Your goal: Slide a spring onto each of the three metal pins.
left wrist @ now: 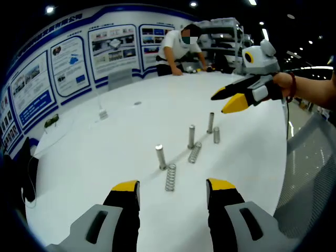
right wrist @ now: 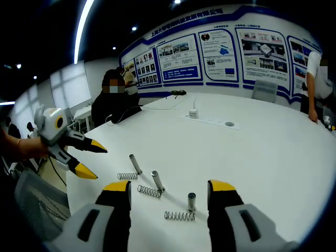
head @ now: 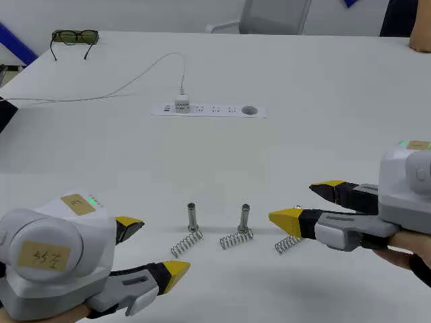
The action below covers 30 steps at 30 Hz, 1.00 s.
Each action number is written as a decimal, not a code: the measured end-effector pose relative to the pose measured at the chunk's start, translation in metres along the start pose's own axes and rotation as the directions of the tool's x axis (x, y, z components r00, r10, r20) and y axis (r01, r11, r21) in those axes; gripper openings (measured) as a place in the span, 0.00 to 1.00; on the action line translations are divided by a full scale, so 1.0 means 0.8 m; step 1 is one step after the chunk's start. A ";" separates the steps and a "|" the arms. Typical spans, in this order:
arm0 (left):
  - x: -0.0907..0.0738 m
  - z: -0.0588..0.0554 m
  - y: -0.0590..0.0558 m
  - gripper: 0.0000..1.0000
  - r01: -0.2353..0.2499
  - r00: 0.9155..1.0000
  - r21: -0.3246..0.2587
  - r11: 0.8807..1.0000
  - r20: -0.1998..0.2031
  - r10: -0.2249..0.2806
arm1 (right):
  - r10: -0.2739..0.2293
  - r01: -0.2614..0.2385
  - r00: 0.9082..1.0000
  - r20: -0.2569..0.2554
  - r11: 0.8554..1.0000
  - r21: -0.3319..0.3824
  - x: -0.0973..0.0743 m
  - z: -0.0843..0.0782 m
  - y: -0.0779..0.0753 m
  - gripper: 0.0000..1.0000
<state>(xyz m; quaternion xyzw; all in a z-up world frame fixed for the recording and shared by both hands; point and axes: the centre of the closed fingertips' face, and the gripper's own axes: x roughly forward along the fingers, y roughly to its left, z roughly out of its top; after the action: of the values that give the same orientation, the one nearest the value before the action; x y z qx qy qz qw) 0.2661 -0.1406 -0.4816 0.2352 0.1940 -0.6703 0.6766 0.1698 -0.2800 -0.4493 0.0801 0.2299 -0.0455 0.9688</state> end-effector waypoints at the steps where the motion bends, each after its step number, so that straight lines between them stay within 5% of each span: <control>1: 0.003 -0.002 0.001 0.51 0.002 1.000 0.002 1.000 -0.004 -0.002 | 0.007 -0.007 1.000 0.001 1.000 -0.007 -0.001 -0.001 0.002 0.61; 15: 0.039 -0.023 0.006 0.35 0.051 0.998 0.059 0.997 -0.052 -0.048 | 0.058 -0.058 0.998 0.033 0.998 -0.012 -0.011 -0.007 0.016 0.66; 25: 0.059 -0.039 0.008 0.28 0.071 0.991 0.122 0.990 -0.121 -0.056 | 0.070 -0.070 0.997 0.037 0.997 0.009 -0.018 -0.021 0.027 0.69; 30: 0.062 -0.039 0.010 0.24 0.077 0.991 0.121 0.990 -0.114 -0.064 | 0.070 -0.070 0.997 0.023 0.997 0.016 -0.019 -0.029 0.031 0.68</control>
<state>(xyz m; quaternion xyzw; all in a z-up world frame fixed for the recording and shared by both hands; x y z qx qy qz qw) 0.2771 -0.1636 -0.5351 0.3066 0.1966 -0.6908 0.6246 0.1492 -0.2504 -0.4595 0.0957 0.2158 -0.0143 0.9716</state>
